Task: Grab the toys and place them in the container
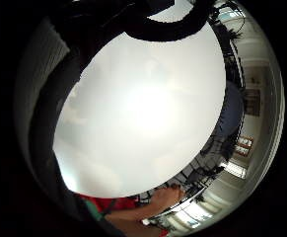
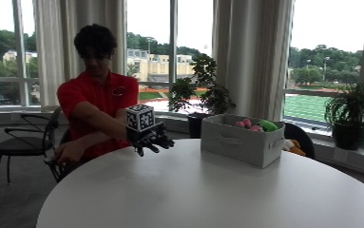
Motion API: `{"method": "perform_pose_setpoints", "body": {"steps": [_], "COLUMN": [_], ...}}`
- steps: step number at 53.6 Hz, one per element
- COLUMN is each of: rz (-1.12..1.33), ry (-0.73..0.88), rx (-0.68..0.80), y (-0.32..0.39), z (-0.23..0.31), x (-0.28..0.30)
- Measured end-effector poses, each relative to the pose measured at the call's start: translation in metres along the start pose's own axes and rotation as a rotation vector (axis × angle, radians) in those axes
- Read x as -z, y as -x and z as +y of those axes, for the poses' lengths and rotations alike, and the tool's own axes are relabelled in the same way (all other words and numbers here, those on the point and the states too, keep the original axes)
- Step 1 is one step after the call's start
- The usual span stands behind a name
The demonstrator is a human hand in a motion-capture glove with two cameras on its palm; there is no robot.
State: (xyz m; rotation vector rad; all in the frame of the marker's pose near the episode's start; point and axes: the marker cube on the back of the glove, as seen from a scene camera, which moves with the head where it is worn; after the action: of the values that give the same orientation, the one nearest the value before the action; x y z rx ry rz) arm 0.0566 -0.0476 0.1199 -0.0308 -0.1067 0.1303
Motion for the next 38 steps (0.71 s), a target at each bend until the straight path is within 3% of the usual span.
{"method": "perform_pose_setpoints", "body": {"steps": [38], "rz": [0.053], "ry": [0.006], "rx": [-0.007], "y": [-0.0070], "z": [-0.0030], "x": [-0.0065]}}
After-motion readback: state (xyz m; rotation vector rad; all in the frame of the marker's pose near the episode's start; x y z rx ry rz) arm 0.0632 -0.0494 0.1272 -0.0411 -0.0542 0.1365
